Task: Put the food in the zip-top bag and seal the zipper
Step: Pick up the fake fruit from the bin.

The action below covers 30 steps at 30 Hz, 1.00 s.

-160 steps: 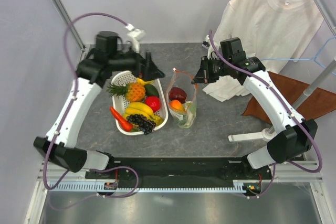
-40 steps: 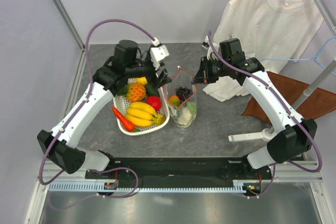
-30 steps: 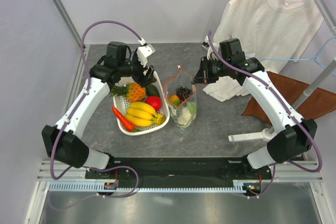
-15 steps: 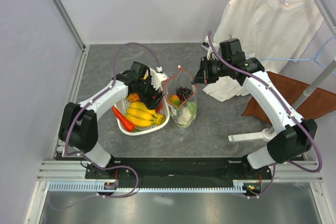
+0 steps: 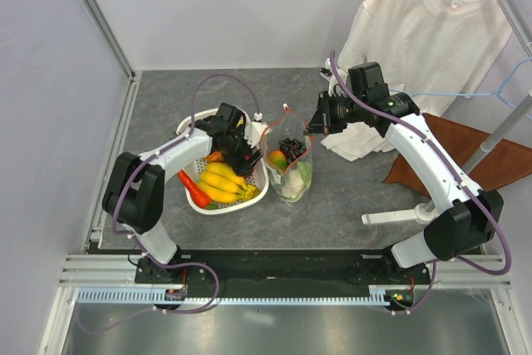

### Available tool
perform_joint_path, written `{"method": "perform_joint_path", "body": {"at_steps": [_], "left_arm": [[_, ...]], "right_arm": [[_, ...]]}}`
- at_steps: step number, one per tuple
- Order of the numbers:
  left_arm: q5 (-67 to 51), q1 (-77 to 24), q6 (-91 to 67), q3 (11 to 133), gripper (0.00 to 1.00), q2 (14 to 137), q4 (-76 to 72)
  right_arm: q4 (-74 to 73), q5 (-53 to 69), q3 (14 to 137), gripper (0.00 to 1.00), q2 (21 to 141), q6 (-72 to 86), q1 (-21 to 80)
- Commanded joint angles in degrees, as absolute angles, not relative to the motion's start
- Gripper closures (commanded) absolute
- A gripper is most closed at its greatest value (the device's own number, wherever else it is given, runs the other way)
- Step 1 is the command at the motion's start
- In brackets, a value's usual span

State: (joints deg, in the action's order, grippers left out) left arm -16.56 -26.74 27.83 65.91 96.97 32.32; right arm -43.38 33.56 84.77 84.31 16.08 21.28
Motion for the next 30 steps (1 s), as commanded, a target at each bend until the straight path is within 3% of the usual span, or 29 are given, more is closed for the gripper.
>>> {"method": "perform_joint_path", "body": {"at_steps": [1,4,13,19,28,30], "left_arm": [[-15.73,-27.16,29.27,67.58,0.25,95.64,31.64],[-17.40,-26.72,28.13,70.74,0.37,92.48,34.45],[-21.78,-25.49,19.88,82.96,0.43,78.58,37.88],[-31.72,-29.07,15.03,89.82,0.39,75.50,37.09],[-26.82,-37.79,12.39,91.14,0.37,82.07,34.54],[-25.41,-37.97,12.91,91.14,0.32,83.84,34.37]], "right_arm": [[-42.28,33.75,84.73,1.00,82.18,15.29,21.62],[-42.36,33.57,84.73,1.00,81.91,15.12,21.53],[-42.28,33.40,83.85,1.00,82.00,14.68,21.62],[-42.01,33.40,84.37,1.00,82.35,14.94,21.62],[-42.10,33.31,85.25,1.00,82.79,15.12,21.53],[-42.19,33.40,85.34,1.00,82.71,15.20,21.53]]}}
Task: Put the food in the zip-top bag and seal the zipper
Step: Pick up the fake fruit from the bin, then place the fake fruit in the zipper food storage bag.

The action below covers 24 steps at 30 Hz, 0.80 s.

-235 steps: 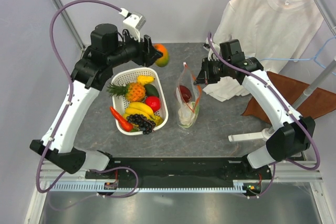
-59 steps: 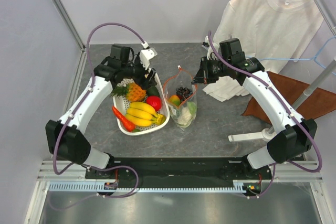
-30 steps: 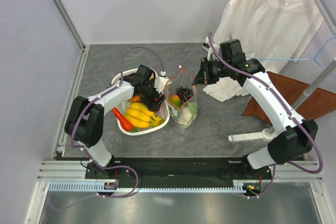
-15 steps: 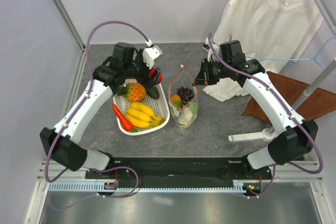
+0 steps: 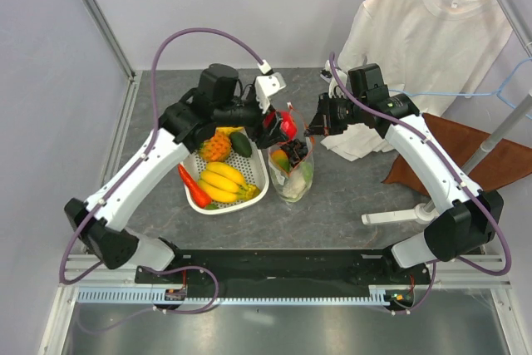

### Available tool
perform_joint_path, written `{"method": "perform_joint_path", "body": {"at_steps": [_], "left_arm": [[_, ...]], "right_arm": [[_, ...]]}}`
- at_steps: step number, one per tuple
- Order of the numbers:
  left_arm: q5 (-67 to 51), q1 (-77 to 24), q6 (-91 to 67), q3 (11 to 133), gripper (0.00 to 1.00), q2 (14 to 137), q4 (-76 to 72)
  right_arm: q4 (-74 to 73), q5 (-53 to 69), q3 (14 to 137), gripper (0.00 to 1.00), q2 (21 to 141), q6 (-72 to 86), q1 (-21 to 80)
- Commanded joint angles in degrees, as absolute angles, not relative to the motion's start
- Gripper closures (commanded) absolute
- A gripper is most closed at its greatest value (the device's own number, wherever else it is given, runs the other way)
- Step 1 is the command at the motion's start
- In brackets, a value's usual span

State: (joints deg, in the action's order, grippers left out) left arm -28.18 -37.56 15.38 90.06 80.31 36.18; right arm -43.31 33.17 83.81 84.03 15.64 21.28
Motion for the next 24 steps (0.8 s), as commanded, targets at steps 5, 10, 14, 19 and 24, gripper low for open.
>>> {"method": "perform_joint_path", "body": {"at_steps": [5,10,14,19,24], "left_arm": [[-24.61,-38.06,11.35,92.63,0.14,87.54,33.66],[-24.86,-36.48,10.98,93.95,0.00,84.65,33.66],[-28.20,-32.53,11.17,95.18,0.00,80.87,35.59],[-34.62,-22.08,18.17,89.94,0.00,78.31,38.05],[-43.85,-13.19,39.50,88.33,0.02,78.92,52.69]], "right_arm": [[-42.10,33.40,85.08,1.00,82.79,15.12,21.53],[-42.19,33.40,84.99,1.00,82.62,15.03,21.53],[-42.10,33.40,85.08,1.00,82.88,15.12,21.53],[-42.10,33.75,85.17,1.00,82.62,15.12,21.53],[-42.45,33.58,85.17,1.00,81.92,14.77,21.53]]}}
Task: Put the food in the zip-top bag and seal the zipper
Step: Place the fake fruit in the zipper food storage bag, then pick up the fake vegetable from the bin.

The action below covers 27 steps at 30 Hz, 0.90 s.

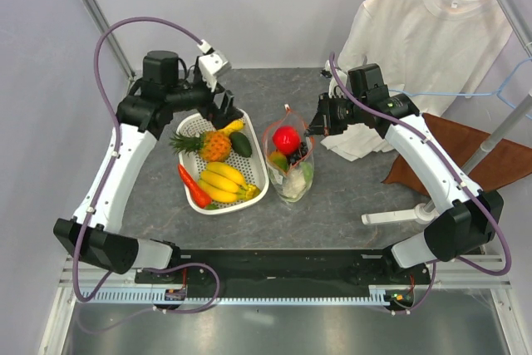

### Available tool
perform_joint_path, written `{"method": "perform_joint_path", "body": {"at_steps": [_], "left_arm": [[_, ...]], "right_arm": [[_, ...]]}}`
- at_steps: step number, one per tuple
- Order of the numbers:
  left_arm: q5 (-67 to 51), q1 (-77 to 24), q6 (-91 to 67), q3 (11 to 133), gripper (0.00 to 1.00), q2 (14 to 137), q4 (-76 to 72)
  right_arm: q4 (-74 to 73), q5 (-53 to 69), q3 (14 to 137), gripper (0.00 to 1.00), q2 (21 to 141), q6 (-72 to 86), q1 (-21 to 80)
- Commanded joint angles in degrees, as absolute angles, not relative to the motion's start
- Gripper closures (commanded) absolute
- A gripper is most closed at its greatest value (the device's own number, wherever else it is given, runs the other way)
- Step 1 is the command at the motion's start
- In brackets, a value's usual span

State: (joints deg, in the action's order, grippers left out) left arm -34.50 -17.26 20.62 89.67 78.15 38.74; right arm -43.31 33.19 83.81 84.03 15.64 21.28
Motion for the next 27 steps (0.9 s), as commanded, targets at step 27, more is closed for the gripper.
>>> {"method": "perform_joint_path", "body": {"at_steps": [27], "left_arm": [[-17.49,-12.04,91.49,65.74,0.16,81.48,76.20]], "right_arm": [[-42.54,34.01,84.73,1.00,82.62,14.85,21.53]]}}
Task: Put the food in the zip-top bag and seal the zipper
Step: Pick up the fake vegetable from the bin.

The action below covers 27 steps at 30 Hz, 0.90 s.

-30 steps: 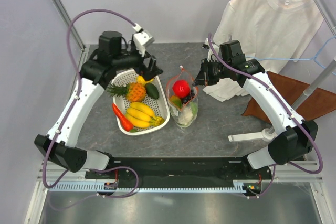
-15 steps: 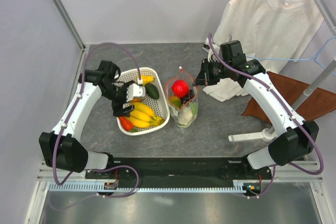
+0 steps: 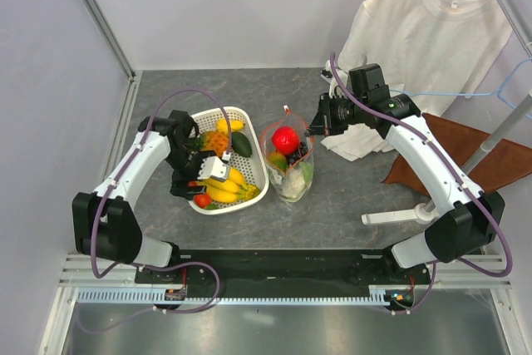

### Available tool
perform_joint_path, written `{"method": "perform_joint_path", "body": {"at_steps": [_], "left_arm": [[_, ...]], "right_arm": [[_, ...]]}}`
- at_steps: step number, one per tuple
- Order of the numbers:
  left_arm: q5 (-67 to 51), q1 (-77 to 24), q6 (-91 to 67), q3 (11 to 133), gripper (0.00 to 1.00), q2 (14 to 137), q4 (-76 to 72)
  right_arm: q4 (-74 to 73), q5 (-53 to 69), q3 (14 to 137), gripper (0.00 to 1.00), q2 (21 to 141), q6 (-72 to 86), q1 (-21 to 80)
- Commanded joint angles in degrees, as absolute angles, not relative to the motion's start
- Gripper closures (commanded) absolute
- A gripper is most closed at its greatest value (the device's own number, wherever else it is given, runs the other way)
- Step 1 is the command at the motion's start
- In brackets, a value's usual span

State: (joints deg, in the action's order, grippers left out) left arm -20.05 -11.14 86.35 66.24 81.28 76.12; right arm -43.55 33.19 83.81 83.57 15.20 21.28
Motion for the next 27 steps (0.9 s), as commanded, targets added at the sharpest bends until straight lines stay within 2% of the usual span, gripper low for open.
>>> {"method": "perform_joint_path", "body": {"at_steps": [1,4,10,17,22,27], "left_arm": [[-16.53,-12.30,91.76,65.39,0.16,81.47,76.11],[-14.69,-12.92,92.72,64.25,0.17,81.47,76.11],[-10.99,-13.97,94.39,62.49,0.39,80.95,76.29],[-12.13,-14.59,94.04,67.05,0.62,79.64,78.83],[-12.04,-16.61,94.04,69.52,0.75,76.12,83.58],[-11.78,-20.29,92.56,73.81,0.84,70.32,87.97]], "right_arm": [[-42.54,34.01,84.90,1.00,82.70,14.85,21.53],[-42.54,33.93,85.16,1.00,83.05,14.85,21.53],[-42.54,33.84,85.25,1.00,83.32,14.77,21.62],[-42.71,33.66,85.78,1.00,83.41,14.77,21.53],[-42.80,33.40,86.22,1.00,83.93,14.50,21.53],[-42.80,32.78,86.75,1.00,84.11,14.15,21.62]]}}
